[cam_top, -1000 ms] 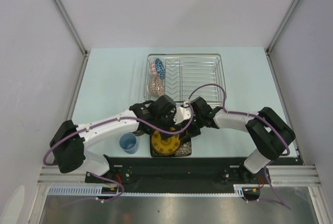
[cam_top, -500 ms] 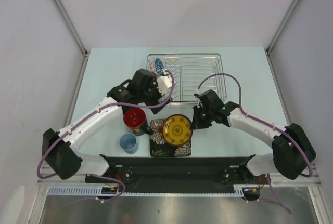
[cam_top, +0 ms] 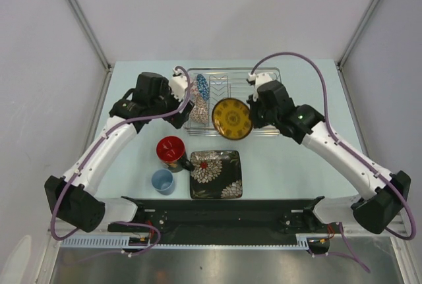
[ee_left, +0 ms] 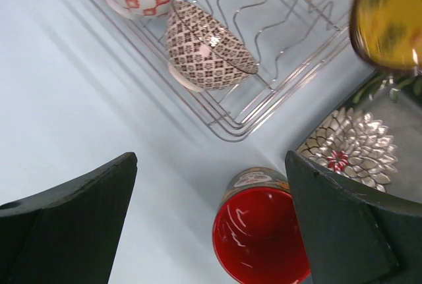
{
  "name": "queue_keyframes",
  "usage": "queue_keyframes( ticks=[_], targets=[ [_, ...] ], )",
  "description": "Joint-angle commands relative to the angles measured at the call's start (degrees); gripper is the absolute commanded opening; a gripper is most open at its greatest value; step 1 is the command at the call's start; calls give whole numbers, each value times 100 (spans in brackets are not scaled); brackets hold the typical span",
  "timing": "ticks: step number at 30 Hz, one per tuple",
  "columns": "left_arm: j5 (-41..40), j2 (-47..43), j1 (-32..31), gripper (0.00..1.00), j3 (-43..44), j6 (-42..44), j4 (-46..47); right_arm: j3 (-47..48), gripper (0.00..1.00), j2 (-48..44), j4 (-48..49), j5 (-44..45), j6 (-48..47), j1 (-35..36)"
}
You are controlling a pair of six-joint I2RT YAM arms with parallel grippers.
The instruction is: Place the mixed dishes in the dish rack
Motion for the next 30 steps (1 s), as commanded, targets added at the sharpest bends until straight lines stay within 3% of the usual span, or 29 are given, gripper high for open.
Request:
queue_keyframes(
  ticks=[1,7,12,15,16,17,19,30],
  targets=[
    [763,-6,17,100,276,-170,-243,1185,0,260,285,1417,-963,-6],
    [1475,328,-97,100,435,-320,-498,2576,0,1439,786,2061,-1869,-314],
    [1608,425,-123,100,444,-373,-472,2999,0,2467,2059,2824,-3131,-262],
    [1538,381,-123,100,356,-320,-437,2790,0,2932,3043,3124,-3959,-183],
    [1512,355,-123,100,321,-303,-428,2553,0,2960,3446,3169,-4797,-87],
    [1468,311,-114,100,234,-285,-376,2342,0,2978,4329,3196,-5162,-34],
    [1415,258,-97,100,145,-276,-288,1911,0,3013,5176,3196,-5999,55],
    [1397,241,88,100,66,-355,-147,1233,0,2917,5586,1931,-7204,-7]
  ],
)
